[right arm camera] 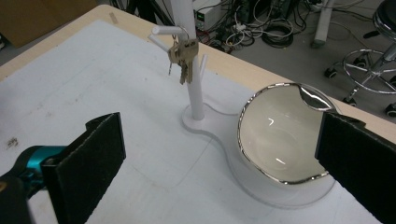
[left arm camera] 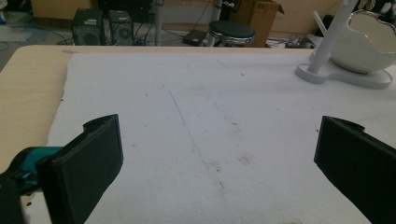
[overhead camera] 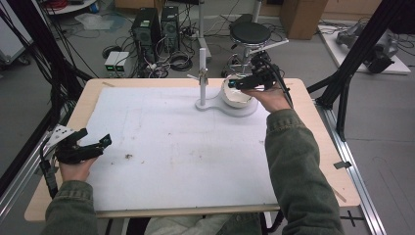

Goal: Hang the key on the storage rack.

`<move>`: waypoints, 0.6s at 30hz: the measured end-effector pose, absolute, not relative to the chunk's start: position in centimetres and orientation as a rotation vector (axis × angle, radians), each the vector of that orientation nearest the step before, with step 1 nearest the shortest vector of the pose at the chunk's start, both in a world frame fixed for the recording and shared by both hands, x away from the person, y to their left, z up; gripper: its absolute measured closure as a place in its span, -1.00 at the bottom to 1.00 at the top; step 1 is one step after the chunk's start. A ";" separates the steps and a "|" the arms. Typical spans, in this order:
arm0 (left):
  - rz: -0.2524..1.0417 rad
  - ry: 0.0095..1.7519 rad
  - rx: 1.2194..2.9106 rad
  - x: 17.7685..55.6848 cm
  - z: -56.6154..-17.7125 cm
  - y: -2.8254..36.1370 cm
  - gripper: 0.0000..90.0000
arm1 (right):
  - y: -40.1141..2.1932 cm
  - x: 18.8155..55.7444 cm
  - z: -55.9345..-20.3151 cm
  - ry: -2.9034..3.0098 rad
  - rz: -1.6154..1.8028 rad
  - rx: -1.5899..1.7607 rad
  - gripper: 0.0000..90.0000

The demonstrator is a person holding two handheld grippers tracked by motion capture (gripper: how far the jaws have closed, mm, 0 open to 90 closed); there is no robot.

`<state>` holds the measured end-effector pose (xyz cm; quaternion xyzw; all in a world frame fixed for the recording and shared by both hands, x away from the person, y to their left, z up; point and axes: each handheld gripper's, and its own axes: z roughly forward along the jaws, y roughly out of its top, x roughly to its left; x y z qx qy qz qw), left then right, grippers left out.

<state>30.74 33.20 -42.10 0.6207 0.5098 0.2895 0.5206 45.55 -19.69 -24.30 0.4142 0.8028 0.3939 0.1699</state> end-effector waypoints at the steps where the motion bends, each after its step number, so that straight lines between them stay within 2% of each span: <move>1: 0.694 1.223 1.487 30.7 -42.1 33.2 -0.96 | -19.9 45.4 -24.5 2.279 1.116 1.183 -0.99; 18: 0.696 1.223 1.496 30.8 -42.2 33.3 -0.96 | -22.5 43.4 -27.0 2.249 1.125 1.215 -0.99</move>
